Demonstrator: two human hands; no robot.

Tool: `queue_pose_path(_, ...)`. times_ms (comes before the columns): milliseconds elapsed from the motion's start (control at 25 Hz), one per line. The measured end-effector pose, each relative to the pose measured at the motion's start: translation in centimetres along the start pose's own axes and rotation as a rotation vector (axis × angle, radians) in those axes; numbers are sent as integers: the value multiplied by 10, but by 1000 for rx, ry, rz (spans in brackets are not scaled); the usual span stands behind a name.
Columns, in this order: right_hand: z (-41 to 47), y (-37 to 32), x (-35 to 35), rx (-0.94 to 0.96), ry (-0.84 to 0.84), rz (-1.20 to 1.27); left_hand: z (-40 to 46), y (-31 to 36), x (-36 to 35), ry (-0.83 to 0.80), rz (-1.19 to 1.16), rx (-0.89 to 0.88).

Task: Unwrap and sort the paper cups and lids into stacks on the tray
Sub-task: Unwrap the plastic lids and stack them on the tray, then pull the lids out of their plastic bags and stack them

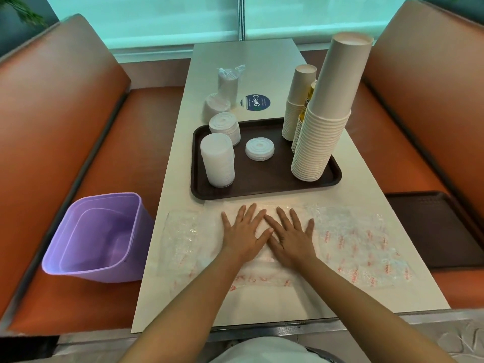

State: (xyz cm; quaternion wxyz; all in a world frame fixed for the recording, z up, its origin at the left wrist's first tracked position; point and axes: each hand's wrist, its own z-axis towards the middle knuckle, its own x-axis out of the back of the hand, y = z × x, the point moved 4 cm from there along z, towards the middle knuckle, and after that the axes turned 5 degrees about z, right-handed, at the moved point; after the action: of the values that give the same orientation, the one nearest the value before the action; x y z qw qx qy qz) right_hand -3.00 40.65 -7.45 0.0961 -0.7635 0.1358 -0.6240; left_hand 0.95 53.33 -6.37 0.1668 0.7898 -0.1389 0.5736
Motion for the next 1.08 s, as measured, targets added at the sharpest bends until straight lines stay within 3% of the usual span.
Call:
queue_pose_path(200,-5,31,12,-247,59,15,-7,-33,-4,43,3,189)
queue_pose_path(400,-6,45,30,-357,71,-30,-9,-42,2,70,-68,213)
queue_pose_path(440,-2,40,35,-349,101,-57,-9,-41,8,159,-130,215)
queue_pose_path(600,17,11,52,-147,279,15,-14,-51,66,869,-562,278)
queue_pose_path(640,22,5,55,-57,344,96,-8,-60,80,930,-690,308)
queue_pose_path(720,32,-4,56,87,388,266,12,-80,102,877,-914,337)
queue_pose_path(800,39,-11,52,147,290,351,37,-100,111,760,-1019,297)
queue_pose_path(960,53,-8,47,209,259,308,73,-120,100,457,-1127,265)
queue_pose_path(1080,72,-2,51,212,283,255,88,-115,88,367,-1118,301)
